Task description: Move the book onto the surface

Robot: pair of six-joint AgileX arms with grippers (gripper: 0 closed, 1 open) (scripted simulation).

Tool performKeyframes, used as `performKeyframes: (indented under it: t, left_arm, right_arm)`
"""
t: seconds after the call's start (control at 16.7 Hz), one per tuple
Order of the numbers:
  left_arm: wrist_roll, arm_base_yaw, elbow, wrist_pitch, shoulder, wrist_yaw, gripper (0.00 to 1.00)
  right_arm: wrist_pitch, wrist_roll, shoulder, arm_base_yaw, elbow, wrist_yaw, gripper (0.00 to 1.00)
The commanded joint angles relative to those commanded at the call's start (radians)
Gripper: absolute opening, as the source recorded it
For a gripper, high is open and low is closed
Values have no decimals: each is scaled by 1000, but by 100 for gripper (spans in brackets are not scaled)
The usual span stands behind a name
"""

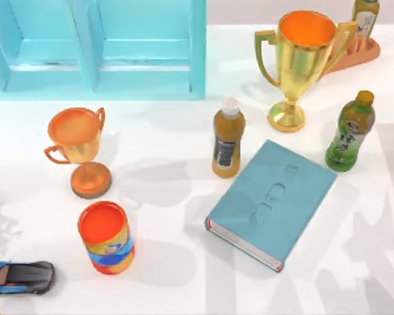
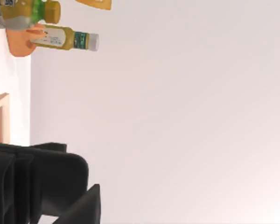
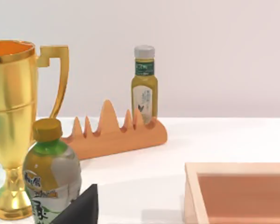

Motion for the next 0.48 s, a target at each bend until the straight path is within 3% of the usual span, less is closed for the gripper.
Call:
performKeyframes:
  t: [0.48]
  left_arm:
    - [-267,-143,345,68,219,103,100]
  right_arm:
    - [0,0,0,0,0,0,100]
